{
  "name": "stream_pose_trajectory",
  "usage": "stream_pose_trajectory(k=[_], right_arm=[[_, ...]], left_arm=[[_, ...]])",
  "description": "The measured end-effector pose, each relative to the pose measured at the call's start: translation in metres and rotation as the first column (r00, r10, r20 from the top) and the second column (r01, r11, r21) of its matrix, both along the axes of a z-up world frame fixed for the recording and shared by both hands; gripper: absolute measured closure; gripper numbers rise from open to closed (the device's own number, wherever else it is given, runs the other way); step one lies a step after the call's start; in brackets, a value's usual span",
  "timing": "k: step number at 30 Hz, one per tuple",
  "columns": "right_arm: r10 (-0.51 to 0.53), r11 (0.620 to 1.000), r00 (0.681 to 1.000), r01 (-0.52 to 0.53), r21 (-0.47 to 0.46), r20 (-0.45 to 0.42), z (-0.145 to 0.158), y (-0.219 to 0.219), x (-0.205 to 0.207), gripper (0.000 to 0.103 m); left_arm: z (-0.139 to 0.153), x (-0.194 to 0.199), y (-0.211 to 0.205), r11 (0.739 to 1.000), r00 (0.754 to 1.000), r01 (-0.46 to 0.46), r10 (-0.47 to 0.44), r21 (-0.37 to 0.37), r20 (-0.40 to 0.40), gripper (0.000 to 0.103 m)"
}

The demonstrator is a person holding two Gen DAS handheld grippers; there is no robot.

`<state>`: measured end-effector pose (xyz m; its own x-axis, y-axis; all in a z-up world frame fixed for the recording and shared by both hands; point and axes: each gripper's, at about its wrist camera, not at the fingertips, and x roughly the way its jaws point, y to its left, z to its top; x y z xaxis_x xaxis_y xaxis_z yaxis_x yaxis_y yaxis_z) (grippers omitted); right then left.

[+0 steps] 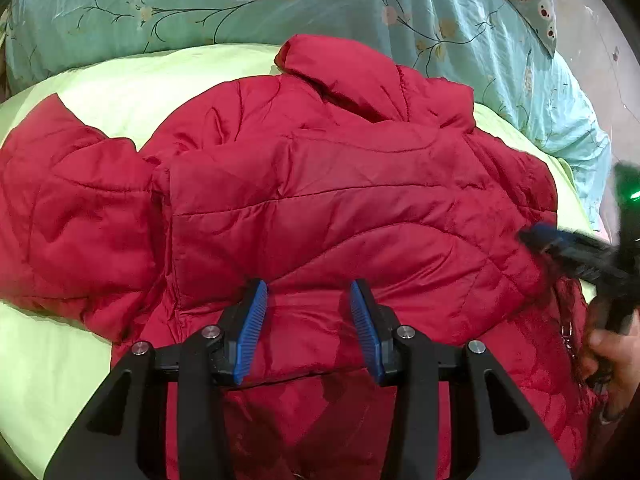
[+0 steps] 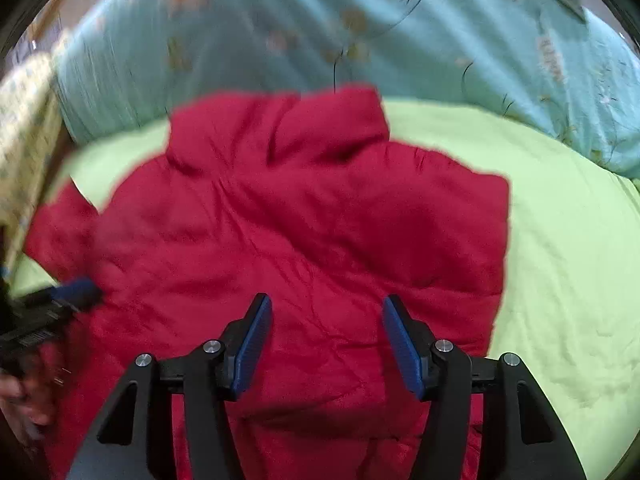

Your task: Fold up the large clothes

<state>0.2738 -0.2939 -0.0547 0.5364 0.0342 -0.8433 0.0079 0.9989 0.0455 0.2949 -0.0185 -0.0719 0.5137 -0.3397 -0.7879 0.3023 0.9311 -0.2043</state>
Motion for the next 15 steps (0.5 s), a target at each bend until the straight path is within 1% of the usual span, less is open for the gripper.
stream_pose_trajectory(k=[1, 2, 4, 5, 8, 10, 13, 15], right_arm=[[0.003, 1.0, 1.0, -0.003, 0.003, -0.015, -0.01, -0.001, 0.002, 0.04], [0.009, 1.0, 1.0, -0.009, 0.001, 0.001, -0.014, -0.003, 0.001, 0.04], [0.008, 1.0, 1.0, -0.008, -0.005, 0.007, -0.014, -0.003, 0.001, 0.039], [0.008, 1.0, 1.0, -0.008, -0.012, 0.005, -0.013, -0.003, 0.001, 0.039], [0.009, 1.0, 1.0, -0.009, -0.014, 0.007, -0.012, -0.002, -0.001, 0.039], [0.007, 1.0, 1.0, -0.007, -0.015, 0.009, -0.011, -0.001, -0.004, 0.039], [0.003, 1.0, 1.0, -0.003, -0.019, 0.016, -0.006, 0.0, -0.009, 0.039], [-0.003, 1.0, 1.0, 0.003, -0.002, 0.019, 0.0, 0.003, -0.016, 0.039]], left_arm=[[-0.001, 0.0, 0.0, 1.0, 1.0, 0.0, 0.0, 0.0, 0.001, 0.061], [-0.001, 0.002, 0.0, 1.0, 1.0, 0.0, 0.0, 0.002, 0.003, 0.061], [-0.001, 0.002, 0.0, 1.0, 1.0, -0.001, 0.001, 0.0, 0.003, 0.061], [0.0, 0.001, 0.003, 1.0, 1.0, -0.003, 0.003, -0.012, -0.001, 0.061], [0.008, -0.002, 0.016, 0.996, 0.999, -0.016, 0.013, -0.089, -0.031, 0.061], [0.014, -0.007, 0.025, 0.991, 0.999, -0.028, 0.023, -0.128, -0.037, 0.061], [0.022, -0.019, 0.039, 0.989, 0.998, -0.053, 0.05, -0.138, -0.026, 0.06], [0.025, -0.026, 0.047, 0.987, 0.998, -0.066, 0.064, -0.147, -0.018, 0.058]])
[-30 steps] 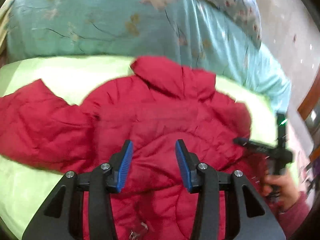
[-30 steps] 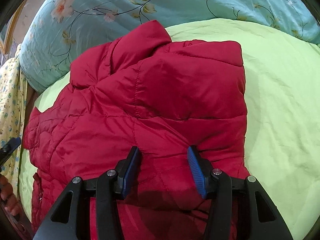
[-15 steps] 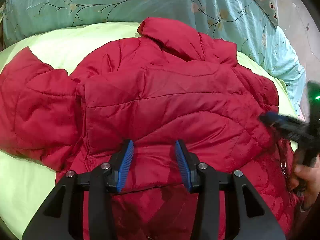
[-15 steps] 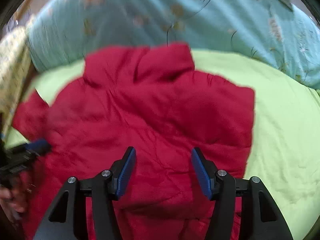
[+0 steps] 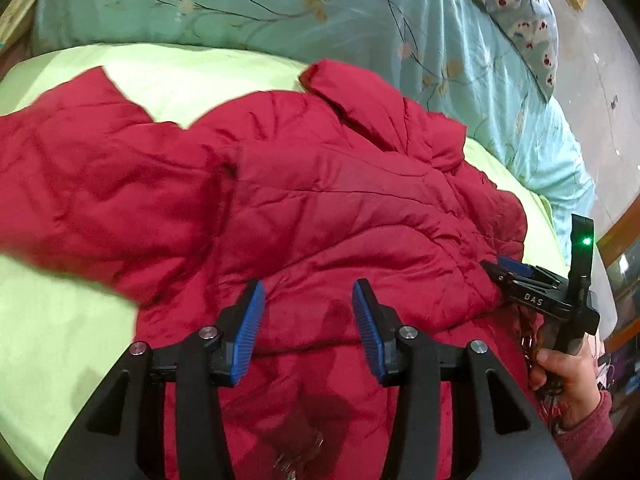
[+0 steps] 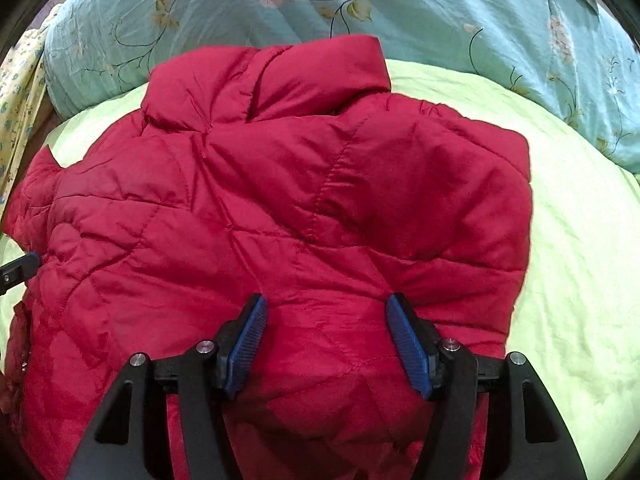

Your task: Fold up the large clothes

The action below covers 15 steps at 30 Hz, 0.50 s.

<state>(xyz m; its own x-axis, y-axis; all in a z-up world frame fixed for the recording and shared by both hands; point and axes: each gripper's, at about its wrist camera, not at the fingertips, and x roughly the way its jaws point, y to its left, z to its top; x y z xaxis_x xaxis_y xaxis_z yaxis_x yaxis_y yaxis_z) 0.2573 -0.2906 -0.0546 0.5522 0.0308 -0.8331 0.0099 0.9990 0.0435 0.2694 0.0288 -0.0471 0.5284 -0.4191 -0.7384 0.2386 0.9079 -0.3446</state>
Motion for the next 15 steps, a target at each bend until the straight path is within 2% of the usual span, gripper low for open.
stream_pose_trajectory(k=[7, 10, 13, 14, 15], right_arm=[[0.003, 0.995, 0.999, -0.006, 0.098, 0.038, 0.03, -0.001, -0.036, 0.039], [0.026, 0.987, 0.999, -0.032, 0.156, 0.045, 0.042, 0.002, -0.054, 0.039], [0.051, 0.983, 0.997, -0.06, 0.175, 0.052, 0.051, 0.009, -0.068, 0.039], [0.063, 0.981, 0.996, -0.072, 0.18, 0.058, 0.055, 0.012, -0.075, 0.039], [0.072, 0.979, 0.996, -0.082, 0.184, 0.061, 0.058, 0.015, -0.08, 0.039]], left_arm=[[0.001, -0.01, 0.041, 0.994, 0.996, -0.091, 0.09, -0.052, -0.013, 0.057], [0.0, -0.012, 0.057, 0.987, 0.99, -0.138, 0.137, -0.078, -0.016, 0.057], [-0.001, -0.013, 0.07, 0.979, 0.985, -0.173, 0.171, -0.107, -0.024, 0.057], [-0.003, -0.013, 0.076, 0.975, 0.982, -0.189, 0.186, -0.12, -0.03, 0.056], [-0.004, -0.013, 0.081, 0.97, 0.979, -0.205, 0.203, -0.131, -0.034, 0.049]])
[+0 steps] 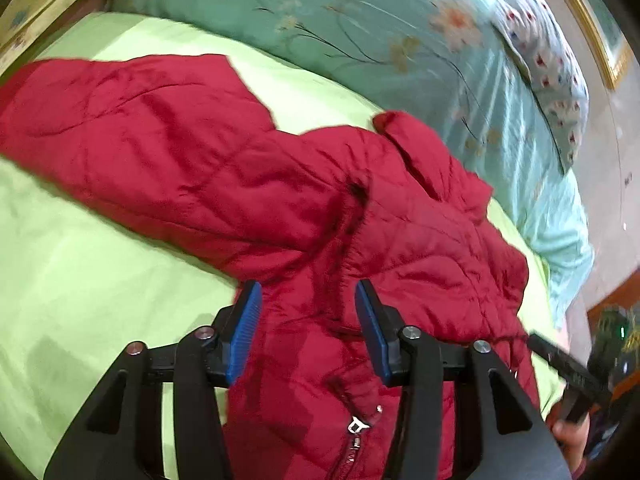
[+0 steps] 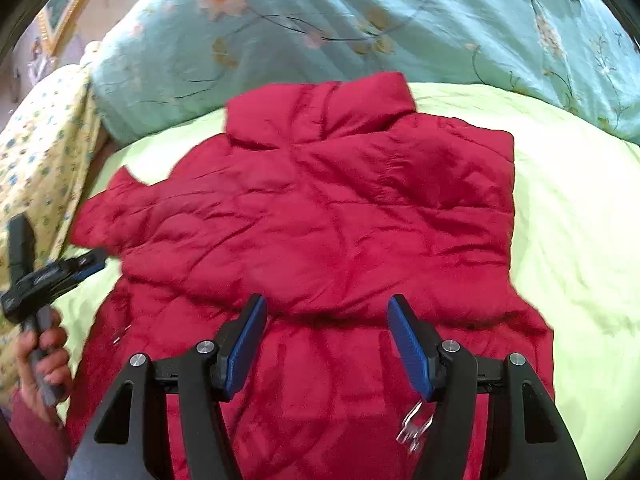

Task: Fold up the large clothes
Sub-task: 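Reach the left tool to the other sleeve and grasp its cuff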

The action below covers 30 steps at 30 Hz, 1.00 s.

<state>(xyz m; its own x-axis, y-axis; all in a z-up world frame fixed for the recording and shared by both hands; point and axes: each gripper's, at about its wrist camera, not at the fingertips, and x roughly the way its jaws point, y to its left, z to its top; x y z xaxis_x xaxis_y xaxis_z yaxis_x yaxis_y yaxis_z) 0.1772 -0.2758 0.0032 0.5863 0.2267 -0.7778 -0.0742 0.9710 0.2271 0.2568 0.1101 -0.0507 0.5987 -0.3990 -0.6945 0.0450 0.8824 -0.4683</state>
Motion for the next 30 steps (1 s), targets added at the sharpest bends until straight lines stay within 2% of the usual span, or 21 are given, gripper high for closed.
stream_pose_trajectory(k=[1, 2, 11, 15, 21, 23, 25, 30], right_arm=[[0.012, 1.0, 1.0, -0.012, 0.006, 0.005, 0.002, 0.004, -0.007, 0.039], [0.023, 1.0, 1.0, -0.023, 0.01, 0.009, 0.005, 0.007, -0.014, 0.038], [0.077, 0.997, 0.997, -0.077, 0.029, 0.005, 0.009, 0.022, -0.043, 0.038], [0.088, 0.995, 0.996, -0.087, 0.041, -0.016, 0.008, 0.025, -0.054, 0.038], [0.109, 0.993, 0.994, -0.109, 0.04, -0.017, 0.013, 0.032, -0.069, 0.038], [0.118, 0.992, 0.993, -0.117, 0.037, -0.015, 0.016, 0.035, -0.073, 0.038], [0.126, 0.992, 0.992, -0.126, 0.029, -0.009, 0.02, 0.038, -0.076, 0.038], [0.141, 0.99, 0.99, -0.141, 0.018, 0.002, 0.027, 0.045, -0.081, 0.038]], left_arm=[[-0.001, 0.0, 0.005, 1.0, 1.0, -0.018, 0.018, -0.007, -0.001, 0.042], [-0.003, -0.001, 0.01, 0.999, 0.999, -0.048, 0.048, -0.012, -0.003, 0.041], [-0.015, 0.004, 0.071, 0.975, 0.976, -0.216, 0.214, -0.059, -0.024, 0.041], [-0.023, 0.013, 0.111, 0.945, 0.951, -0.309, 0.305, -0.105, -0.049, 0.041], [-0.044, 0.04, 0.162, 0.9, 0.906, -0.422, 0.414, -0.105, -0.09, 0.041], [-0.051, 0.048, 0.175, 0.889, 0.894, -0.447, 0.438, -0.101, -0.094, 0.041], [-0.054, 0.056, 0.187, 0.877, 0.888, -0.46, 0.452, -0.142, -0.084, 0.041], [-0.051, 0.078, 0.206, 0.852, 0.865, -0.501, 0.497, -0.151, -0.063, 0.041]])
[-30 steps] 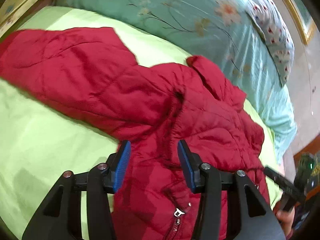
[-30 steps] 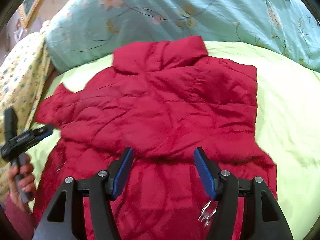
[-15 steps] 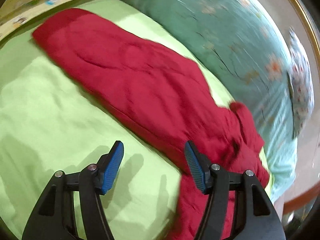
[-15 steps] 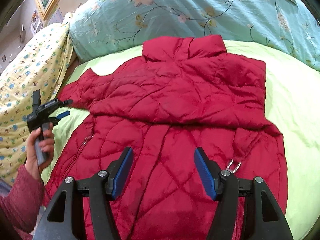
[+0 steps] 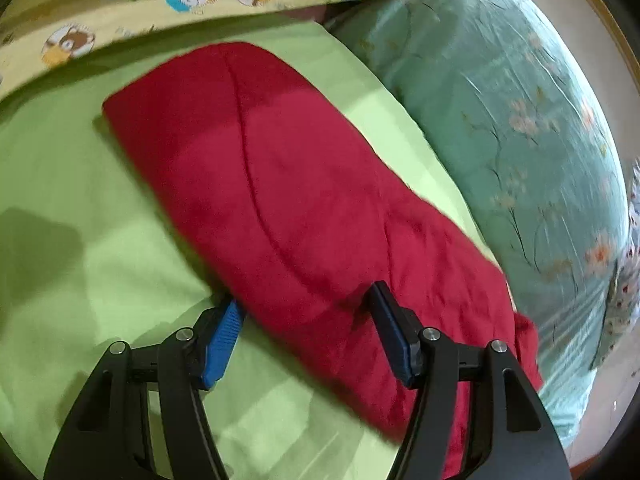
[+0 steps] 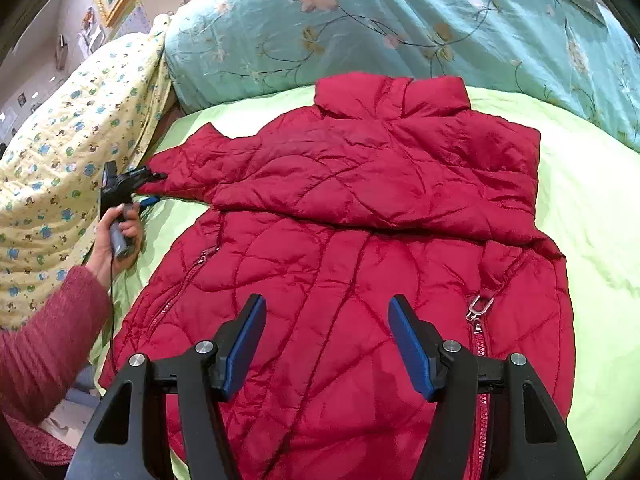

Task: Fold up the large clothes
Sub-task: 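Reach the left tool to the other sleeve and grasp its cuff, then lift the sleeve and fold it across the jacket back, then open the left tool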

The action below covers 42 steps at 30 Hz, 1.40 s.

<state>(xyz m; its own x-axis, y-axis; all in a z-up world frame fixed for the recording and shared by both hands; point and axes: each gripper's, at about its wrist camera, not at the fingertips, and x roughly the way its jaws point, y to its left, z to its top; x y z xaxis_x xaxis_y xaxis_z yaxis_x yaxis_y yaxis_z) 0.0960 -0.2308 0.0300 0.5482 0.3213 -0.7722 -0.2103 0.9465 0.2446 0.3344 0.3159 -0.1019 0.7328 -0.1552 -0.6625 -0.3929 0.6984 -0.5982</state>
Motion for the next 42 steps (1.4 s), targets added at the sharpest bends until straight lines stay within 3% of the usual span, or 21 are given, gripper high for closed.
stream_pose_trajectory(k=[5, 6, 7, 9, 14, 17, 23, 29, 34, 42], right_arm=[[0.01, 1.0, 1.0, -0.01, -0.001, -0.009, -0.002, 0.005, -0.003, 0.037], [0.011, 1.0, 1.0, -0.011, -0.004, -0.012, -0.003, 0.005, -0.003, 0.037], [0.012, 1.0, 1.0, -0.012, -0.006, -0.013, -0.003, 0.006, -0.003, 0.037], [0.009, 1.0, 1.0, -0.009, -0.007, -0.013, -0.004, 0.005, -0.004, 0.037], [-0.011, 1.0, 1.0, 0.011, 0.013, -0.012, -0.005, 0.0, -0.002, 0.037], [-0.021, 0.999, 1.0, 0.022, 0.033, -0.014, -0.006, -0.004, -0.002, 0.037], [-0.048, 0.997, 0.998, 0.049, 0.06, -0.027, -0.009, -0.014, -0.001, 0.037], [-0.09, 0.99, 0.995, 0.094, 0.109, -0.045, -0.012, -0.031, -0.002, 0.037], [-0.119, 0.982, 0.992, 0.124, 0.146, -0.043, -0.009, -0.043, -0.003, 0.037], [-0.175, 0.959, 0.984, 0.18, 0.219, -0.04, -0.003, -0.069, -0.004, 0.037]], left_arm=[[0.001, 0.019, 0.017, 0.999, 0.999, -0.039, 0.039, -0.009, 0.01, 0.041], [0.004, 0.02, 0.017, 0.999, 0.999, -0.039, 0.039, -0.005, 0.014, 0.047], [0.009, 0.018, 0.016, 0.999, 0.999, -0.034, 0.034, 0.006, 0.027, 0.067], [0.02, 0.014, 0.012, 1.0, 0.998, 0.004, -0.004, 0.01, 0.068, 0.087], [0.062, -0.012, -0.011, 0.996, 0.978, 0.082, -0.089, 0.045, 0.19, 0.093], [0.091, -0.028, -0.036, 0.986, 0.951, 0.145, -0.161, 0.079, 0.265, 0.093], [0.137, -0.052, -0.103, 0.942, 0.875, 0.286, -0.332, 0.177, 0.352, 0.093], [0.158, -0.065, -0.179, 0.862, 0.767, 0.458, -0.507, 0.217, 0.393, 0.093], [0.158, -0.07, -0.237, 0.794, 0.694, 0.559, -0.606, 0.239, 0.389, 0.093], [0.144, -0.081, -0.316, 0.689, 0.603, 0.669, -0.722, 0.279, 0.339, 0.093]])
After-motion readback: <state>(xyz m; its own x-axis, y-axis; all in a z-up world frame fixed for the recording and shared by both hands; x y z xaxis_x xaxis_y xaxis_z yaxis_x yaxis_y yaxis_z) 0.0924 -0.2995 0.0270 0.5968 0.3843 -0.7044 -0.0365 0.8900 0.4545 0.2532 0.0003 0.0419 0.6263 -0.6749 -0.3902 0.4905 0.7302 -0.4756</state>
